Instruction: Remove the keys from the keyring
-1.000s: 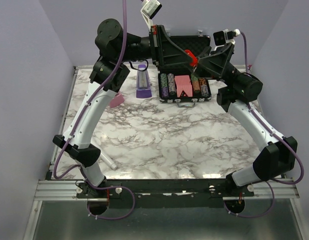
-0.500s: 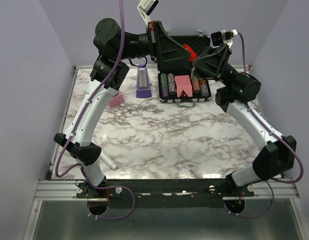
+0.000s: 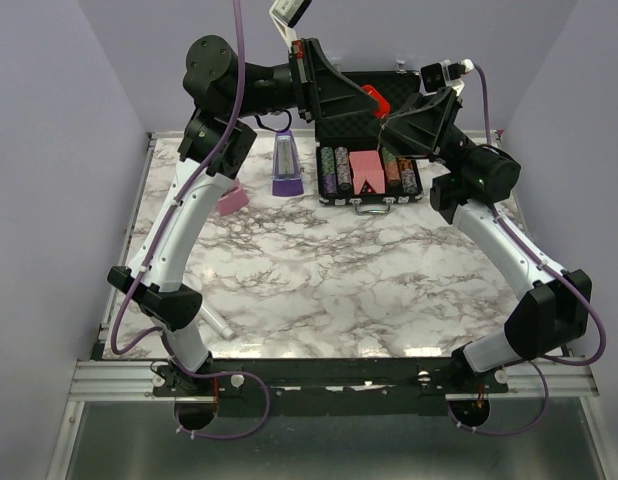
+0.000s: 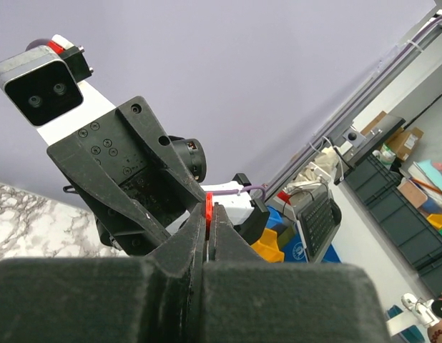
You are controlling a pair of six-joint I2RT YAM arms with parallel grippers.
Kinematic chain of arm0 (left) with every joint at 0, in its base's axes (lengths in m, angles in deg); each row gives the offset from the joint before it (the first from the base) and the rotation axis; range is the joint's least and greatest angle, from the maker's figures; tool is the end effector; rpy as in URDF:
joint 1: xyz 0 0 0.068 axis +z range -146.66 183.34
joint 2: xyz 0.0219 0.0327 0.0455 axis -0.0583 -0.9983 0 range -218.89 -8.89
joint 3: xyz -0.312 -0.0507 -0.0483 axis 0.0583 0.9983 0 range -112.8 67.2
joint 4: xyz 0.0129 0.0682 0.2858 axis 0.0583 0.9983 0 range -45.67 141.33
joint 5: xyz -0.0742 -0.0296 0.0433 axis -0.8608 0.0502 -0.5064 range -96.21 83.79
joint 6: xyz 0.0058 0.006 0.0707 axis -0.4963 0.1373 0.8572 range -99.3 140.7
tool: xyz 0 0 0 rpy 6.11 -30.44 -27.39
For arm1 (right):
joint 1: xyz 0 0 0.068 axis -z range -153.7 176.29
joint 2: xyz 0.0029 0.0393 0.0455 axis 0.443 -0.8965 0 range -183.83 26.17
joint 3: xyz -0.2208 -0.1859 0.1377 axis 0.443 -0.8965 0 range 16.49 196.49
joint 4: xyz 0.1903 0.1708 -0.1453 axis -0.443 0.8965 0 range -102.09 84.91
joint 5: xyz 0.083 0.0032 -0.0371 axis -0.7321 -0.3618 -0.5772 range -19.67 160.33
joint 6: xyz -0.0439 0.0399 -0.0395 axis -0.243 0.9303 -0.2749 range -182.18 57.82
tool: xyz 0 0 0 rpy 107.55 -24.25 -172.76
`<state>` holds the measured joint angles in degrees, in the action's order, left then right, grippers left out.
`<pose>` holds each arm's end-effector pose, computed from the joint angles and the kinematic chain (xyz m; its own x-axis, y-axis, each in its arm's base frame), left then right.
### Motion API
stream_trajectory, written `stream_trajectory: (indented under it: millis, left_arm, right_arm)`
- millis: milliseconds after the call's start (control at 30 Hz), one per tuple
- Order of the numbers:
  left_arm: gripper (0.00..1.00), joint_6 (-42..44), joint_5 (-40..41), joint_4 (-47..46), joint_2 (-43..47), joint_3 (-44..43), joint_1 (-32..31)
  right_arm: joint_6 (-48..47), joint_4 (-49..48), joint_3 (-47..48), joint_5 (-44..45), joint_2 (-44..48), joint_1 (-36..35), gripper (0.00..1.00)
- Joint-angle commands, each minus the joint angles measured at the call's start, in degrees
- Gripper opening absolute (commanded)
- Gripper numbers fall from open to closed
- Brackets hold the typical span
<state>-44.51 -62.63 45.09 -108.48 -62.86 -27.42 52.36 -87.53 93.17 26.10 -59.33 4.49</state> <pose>0.2972 -0.2336 0.6676 -0.6426 -0.2017 -0.7391 0.7660 -0.1861 -0.6153 0.2884 0.1595 0.5479 -0.8298 0.3700 -0.4177 -0.5580 -0.5437 0.6269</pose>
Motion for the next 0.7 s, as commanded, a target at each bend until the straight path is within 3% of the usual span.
stream_trajectory:
  millis: [0, 433, 667]
  left_arm:
    - [0.00, -0.6, -1.1, -2.2, -0.4, 0.0, 0.4]
    - [0.00, 1.0, 0.1, -1.7, 1.8, 3.5, 0.8]
    - [0.00, 3.9, 2.2, 0.7, 4.2, 5.9, 1.2]
  right_arm:
    - [11.9, -26.8, 0.3, 1.3, -0.5, -0.5, 0.43]
    - [11.7, -26.8, -0.1, 1.8, -0.1, -0.4, 0.27]
    - [11.5, -26.8, -0.9, 2.0, 0.0, -0.4, 0.26]
